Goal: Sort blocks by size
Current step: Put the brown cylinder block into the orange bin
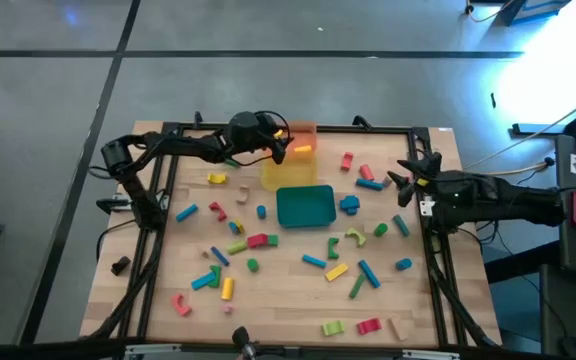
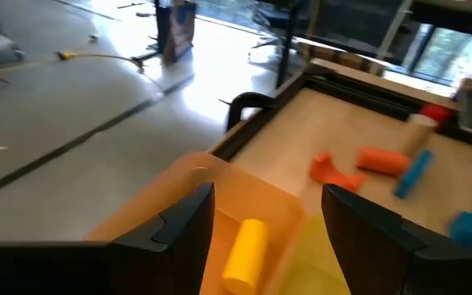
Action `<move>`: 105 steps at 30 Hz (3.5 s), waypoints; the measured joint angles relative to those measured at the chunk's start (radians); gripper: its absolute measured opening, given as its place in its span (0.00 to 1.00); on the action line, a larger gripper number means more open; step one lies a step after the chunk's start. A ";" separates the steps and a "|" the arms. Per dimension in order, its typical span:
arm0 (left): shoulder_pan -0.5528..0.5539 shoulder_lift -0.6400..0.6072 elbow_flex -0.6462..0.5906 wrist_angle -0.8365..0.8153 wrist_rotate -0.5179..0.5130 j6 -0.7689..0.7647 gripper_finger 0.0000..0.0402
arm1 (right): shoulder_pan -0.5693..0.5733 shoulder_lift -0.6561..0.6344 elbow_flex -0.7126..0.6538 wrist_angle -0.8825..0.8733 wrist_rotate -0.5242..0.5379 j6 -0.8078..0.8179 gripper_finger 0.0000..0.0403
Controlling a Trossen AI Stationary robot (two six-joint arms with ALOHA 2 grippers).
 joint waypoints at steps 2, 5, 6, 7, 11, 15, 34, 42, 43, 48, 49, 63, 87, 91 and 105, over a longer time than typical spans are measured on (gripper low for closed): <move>-0.008 -0.027 0.000 -0.038 0.020 -0.001 0.51 | -0.007 0.063 0.034 -0.049 -0.001 0.019 0.58; -0.022 -0.073 0.000 -0.104 0.039 0.002 0.50 | -0.052 0.148 0.069 -0.094 -0.039 0.043 0.58; -0.026 -0.089 0.000 -0.133 0.042 0.002 0.50 | -0.077 0.174 0.079 -0.109 -0.060 0.044 0.58; -0.031 -0.104 0.000 -0.164 0.042 0.006 0.49 | -0.105 0.198 0.088 -0.120 -0.084 0.044 0.58; -0.049 -0.157 0.000 -0.254 0.042 0.027 0.48 | -0.251 0.296 0.118 -0.160 -0.185 0.044 0.58; -0.061 -0.190 0.000 -0.333 0.042 0.030 0.47 | -0.418 0.384 0.122 -0.166 -0.302 -0.011 0.58; -0.082 -0.193 0.000 -0.413 0.041 0.036 0.47 | -0.785 0.785 0.123 -0.079 -0.578 -0.170 0.58; -0.082 -0.193 0.000 -0.414 0.041 0.040 0.47 | -0.785 0.828 0.123 -0.080 -0.578 -0.170 0.58; -0.082 -0.193 0.000 -0.415 0.041 0.040 0.47 | -0.785 0.832 0.123 -0.080 -0.578 -0.170 0.58; -0.082 -0.193 0.000 -0.416 0.041 0.040 0.47 | -0.785 0.857 0.123 -0.110 -0.577 -0.169 0.58; -0.082 -0.193 0.000 -0.416 0.041 0.040 0.47 | -0.785 0.863 0.123 -0.120 -0.576 -0.169 0.58; -0.082 -0.193 0.000 -0.415 0.041 0.037 0.46 | -0.785 0.940 0.123 -0.107 -0.577 -0.167 0.43; -0.092 -0.346 0.000 -0.624 0.040 0.055 0.46 | -0.783 0.942 0.310 0.120 -0.613 -0.227 0.33; -0.112 -0.399 0.000 -0.730 0.041 0.055 0.46 | -0.783 0.946 0.309 0.350 -0.693 -0.227 0.33; -0.222 -0.442 0.000 -0.814 0.041 0.051 0.46 | -0.767 1.263 0.308 1.015 -0.940 -0.160 0.33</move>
